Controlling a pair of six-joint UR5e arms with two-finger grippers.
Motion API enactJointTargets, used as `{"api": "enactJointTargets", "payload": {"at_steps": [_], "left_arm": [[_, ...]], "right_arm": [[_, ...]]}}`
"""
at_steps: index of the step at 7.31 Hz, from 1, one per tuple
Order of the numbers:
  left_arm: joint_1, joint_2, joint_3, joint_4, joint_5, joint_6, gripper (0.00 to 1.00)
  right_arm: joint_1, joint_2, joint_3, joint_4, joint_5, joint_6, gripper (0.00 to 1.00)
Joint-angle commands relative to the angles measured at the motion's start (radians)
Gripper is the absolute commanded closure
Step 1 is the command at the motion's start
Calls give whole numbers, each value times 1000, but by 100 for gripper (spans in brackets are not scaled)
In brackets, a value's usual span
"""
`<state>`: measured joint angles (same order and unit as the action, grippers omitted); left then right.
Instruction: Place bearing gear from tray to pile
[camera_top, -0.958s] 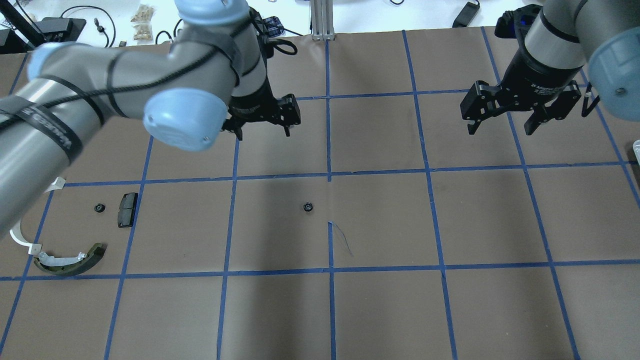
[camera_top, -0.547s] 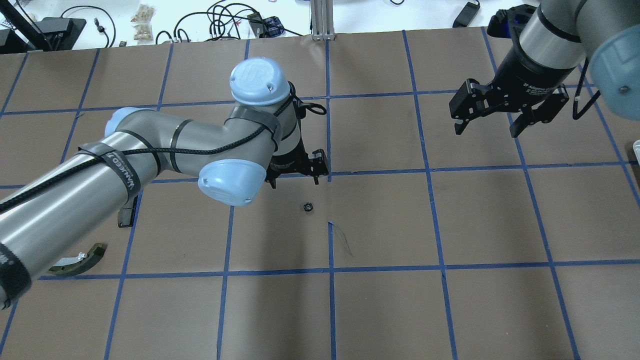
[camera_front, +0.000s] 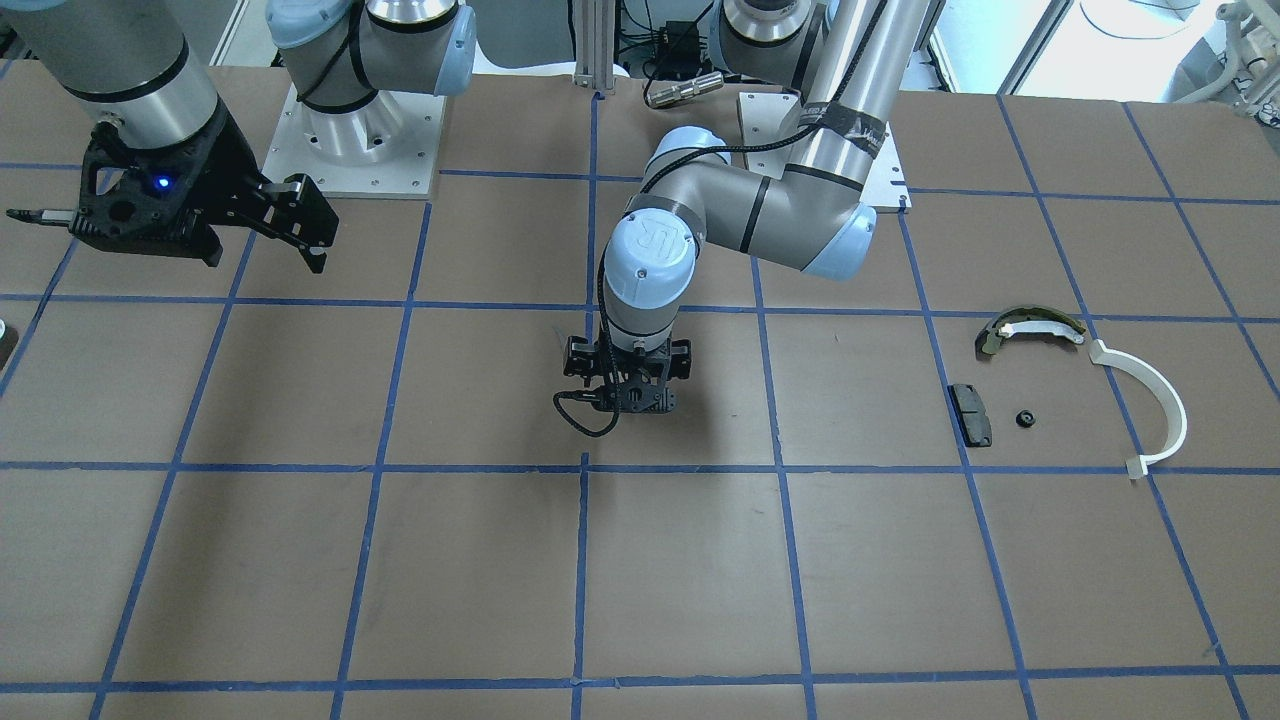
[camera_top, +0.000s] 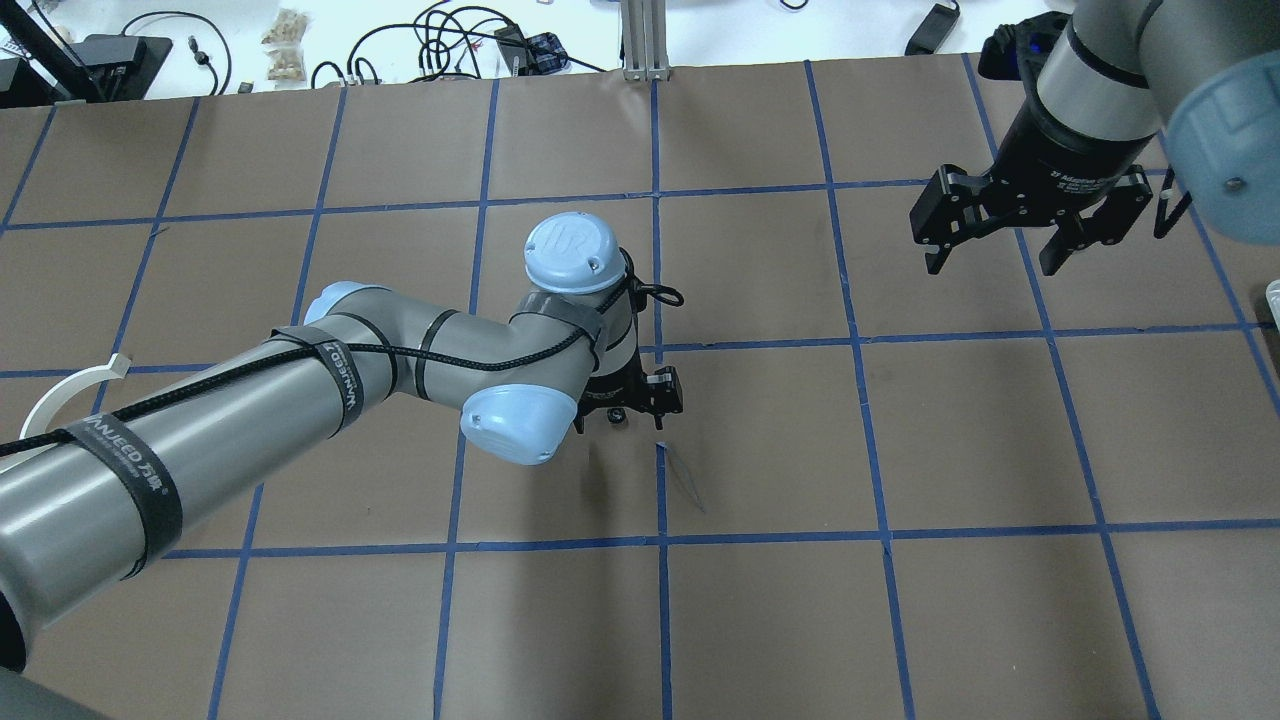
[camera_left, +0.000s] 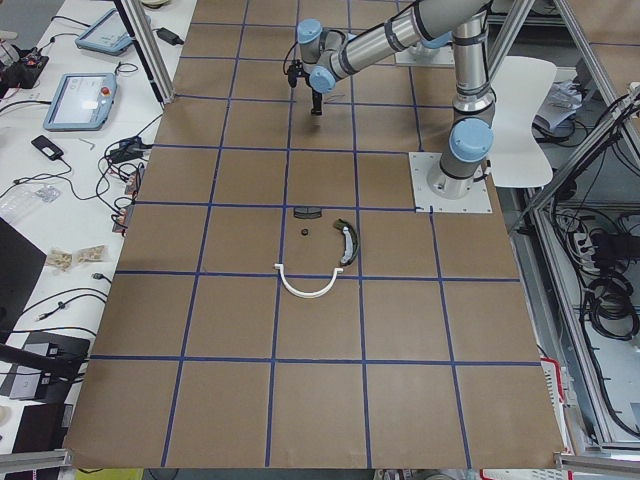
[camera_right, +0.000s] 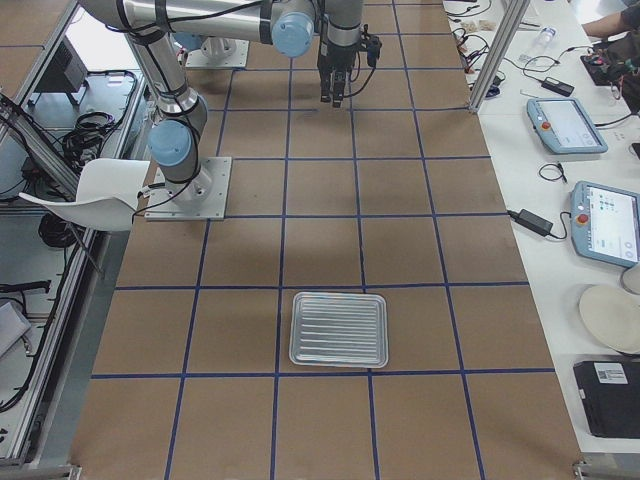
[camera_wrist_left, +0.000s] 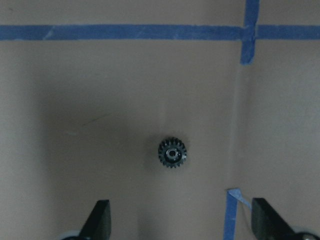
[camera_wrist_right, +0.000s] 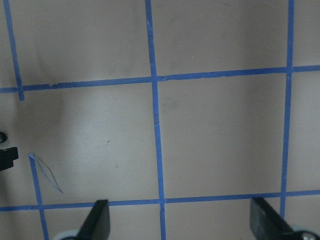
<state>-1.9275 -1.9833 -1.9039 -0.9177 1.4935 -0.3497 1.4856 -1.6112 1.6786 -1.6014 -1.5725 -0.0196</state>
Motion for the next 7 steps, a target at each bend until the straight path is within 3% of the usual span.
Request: {"api": "enactJointTargets", "payload": {"at_steps": [1, 2, 4, 5, 7], "left_arm": [[-1, -20, -3, 45, 4, -15, 0], [-1, -26, -3, 46, 5, -20, 2], [-2, -29, -3, 46, 8, -9, 69], [-1, -29, -3, 46, 8, -15, 85], [-2, -25, -1, 46, 8, -15, 100]], "right_arm": [[1, -4, 1, 8, -6, 13, 0], [1, -6, 6, 8, -4, 26, 0], [30, -7, 10, 8, -4, 59, 0], [33, -7, 12, 8, -4, 85, 0], [36, -9, 16, 6, -3, 116, 0]]}}
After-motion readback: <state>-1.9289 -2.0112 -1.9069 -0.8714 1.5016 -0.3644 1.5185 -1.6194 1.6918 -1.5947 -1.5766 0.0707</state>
